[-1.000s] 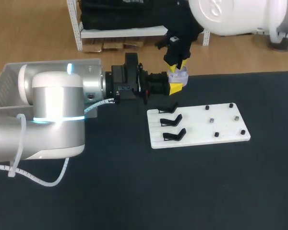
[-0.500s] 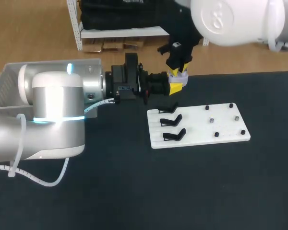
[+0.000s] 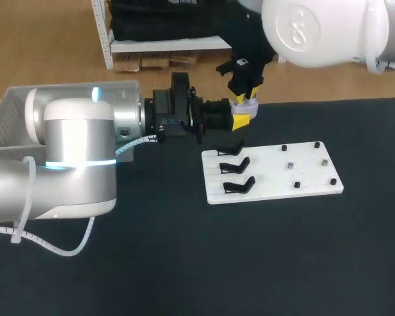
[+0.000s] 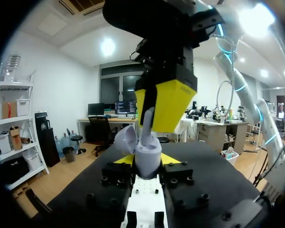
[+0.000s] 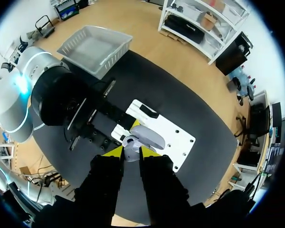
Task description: Pick up each earbud case from the left stands, insert the matching earbuds, close the lid, and place the case in the box.
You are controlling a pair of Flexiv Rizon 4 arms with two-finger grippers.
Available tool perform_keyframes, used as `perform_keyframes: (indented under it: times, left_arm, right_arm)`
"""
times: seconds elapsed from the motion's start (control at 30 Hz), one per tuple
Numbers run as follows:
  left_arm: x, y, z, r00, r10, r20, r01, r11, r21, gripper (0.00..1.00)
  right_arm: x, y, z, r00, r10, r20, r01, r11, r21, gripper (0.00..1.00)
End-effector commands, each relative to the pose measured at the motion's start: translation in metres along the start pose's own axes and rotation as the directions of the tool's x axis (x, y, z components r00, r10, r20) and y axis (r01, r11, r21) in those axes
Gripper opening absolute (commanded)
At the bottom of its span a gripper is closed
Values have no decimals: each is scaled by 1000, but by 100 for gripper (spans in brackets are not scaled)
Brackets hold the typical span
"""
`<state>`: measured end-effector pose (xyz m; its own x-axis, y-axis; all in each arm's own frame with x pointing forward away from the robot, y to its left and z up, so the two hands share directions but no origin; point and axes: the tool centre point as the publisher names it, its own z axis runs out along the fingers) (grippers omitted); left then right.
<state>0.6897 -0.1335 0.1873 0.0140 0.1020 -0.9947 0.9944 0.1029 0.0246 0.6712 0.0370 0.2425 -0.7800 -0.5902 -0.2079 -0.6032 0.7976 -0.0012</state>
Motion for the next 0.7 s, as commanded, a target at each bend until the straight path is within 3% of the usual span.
perform_keyframes:
  times: [0.03, 0.7]
  left_arm:
    - [2, -1, 1, 1000, 5, 9, -5, 1000, -8, 0]
    - [2, -1, 1, 1000, 5, 9, -5, 1000, -8, 0]
  right_arm:
    - [2, 1, 1, 1000, -2, 1, 2, 1000, 3, 0]
    - [-1, 3, 7, 1000, -9, -8, 9, 1000, 6, 0]
